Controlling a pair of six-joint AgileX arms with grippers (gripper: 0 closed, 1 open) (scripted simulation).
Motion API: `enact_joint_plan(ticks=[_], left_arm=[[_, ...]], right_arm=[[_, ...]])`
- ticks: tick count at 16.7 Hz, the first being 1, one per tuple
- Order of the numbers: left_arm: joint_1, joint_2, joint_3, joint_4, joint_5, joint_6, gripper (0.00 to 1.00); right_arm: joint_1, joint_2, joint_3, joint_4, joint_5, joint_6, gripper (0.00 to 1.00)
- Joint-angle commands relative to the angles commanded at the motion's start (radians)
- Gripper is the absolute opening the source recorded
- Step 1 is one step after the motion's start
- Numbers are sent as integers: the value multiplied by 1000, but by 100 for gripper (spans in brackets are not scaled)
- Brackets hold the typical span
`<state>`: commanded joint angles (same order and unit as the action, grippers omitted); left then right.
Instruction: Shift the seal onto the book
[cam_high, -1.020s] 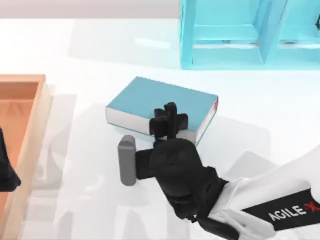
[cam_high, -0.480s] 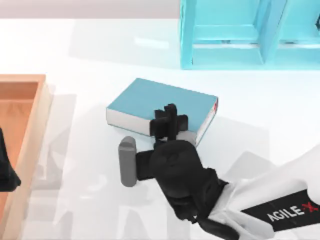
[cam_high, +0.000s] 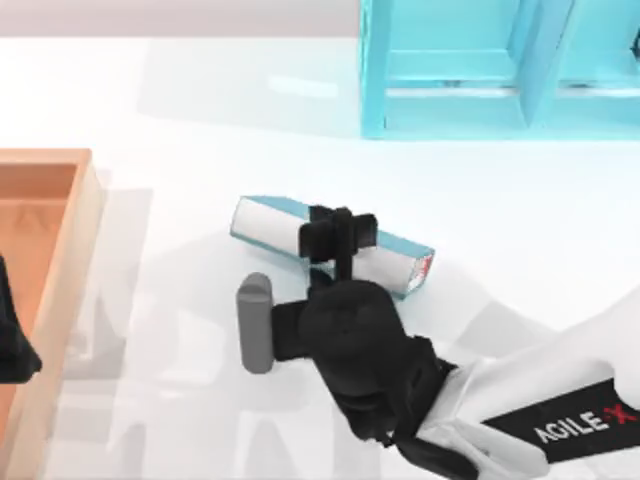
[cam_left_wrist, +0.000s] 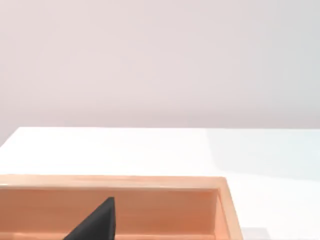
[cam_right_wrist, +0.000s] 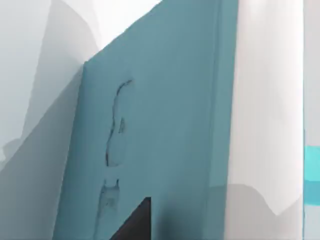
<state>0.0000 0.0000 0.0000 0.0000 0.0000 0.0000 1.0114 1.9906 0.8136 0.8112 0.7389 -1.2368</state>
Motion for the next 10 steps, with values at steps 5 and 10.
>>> enact_joint_plan(ticks=[5, 10], left_arm=[[0, 0, 0, 0, 0, 0, 100], [0, 0, 0, 0, 0, 0, 100]], right_arm=[[0, 0, 0, 0, 0, 0, 100], [3, -1, -2, -3, 1, 3, 100]])
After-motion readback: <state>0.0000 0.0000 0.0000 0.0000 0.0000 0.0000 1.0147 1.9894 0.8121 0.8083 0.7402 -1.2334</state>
